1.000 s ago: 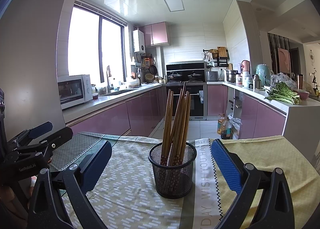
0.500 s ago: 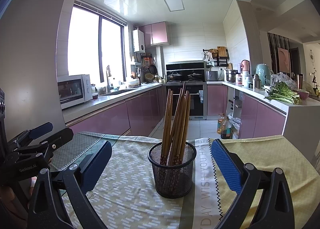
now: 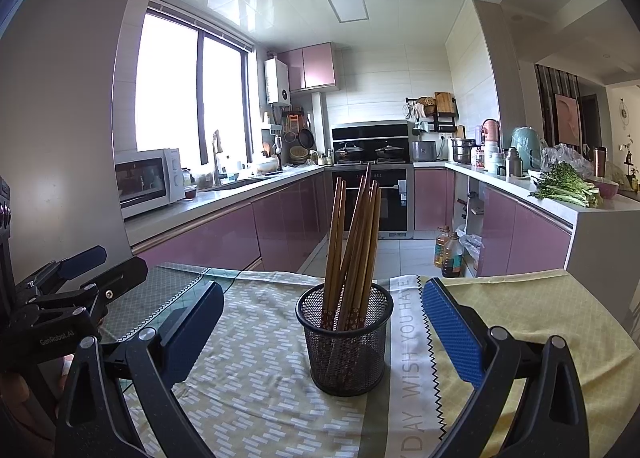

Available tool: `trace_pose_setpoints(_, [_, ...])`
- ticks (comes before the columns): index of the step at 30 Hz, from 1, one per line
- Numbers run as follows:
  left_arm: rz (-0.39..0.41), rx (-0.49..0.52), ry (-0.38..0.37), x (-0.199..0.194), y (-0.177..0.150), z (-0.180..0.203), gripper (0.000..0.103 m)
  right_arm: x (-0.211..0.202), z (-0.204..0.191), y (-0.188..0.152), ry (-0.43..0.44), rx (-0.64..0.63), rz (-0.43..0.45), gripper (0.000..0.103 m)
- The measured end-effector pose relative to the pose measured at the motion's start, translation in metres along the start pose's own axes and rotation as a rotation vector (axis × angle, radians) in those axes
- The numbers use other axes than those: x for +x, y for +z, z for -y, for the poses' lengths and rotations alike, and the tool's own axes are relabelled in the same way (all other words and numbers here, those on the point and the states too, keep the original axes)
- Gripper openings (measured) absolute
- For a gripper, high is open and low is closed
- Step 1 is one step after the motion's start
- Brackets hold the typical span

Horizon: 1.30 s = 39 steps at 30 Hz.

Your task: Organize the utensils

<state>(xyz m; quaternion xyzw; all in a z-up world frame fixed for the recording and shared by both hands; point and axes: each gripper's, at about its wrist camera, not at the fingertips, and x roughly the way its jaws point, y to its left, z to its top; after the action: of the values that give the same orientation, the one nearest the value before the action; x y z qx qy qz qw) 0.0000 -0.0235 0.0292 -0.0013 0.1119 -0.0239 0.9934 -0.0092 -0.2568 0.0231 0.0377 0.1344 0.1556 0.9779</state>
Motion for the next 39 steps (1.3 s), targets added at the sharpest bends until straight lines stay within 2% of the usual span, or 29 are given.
trace_pose_setpoints(39, [-0.010,-0.001,-0.002,0.0031,-0.0047,0.0023,0.097,0.0015,0.0008,-0.0006,0.001,0.008,-0.001,0.096])
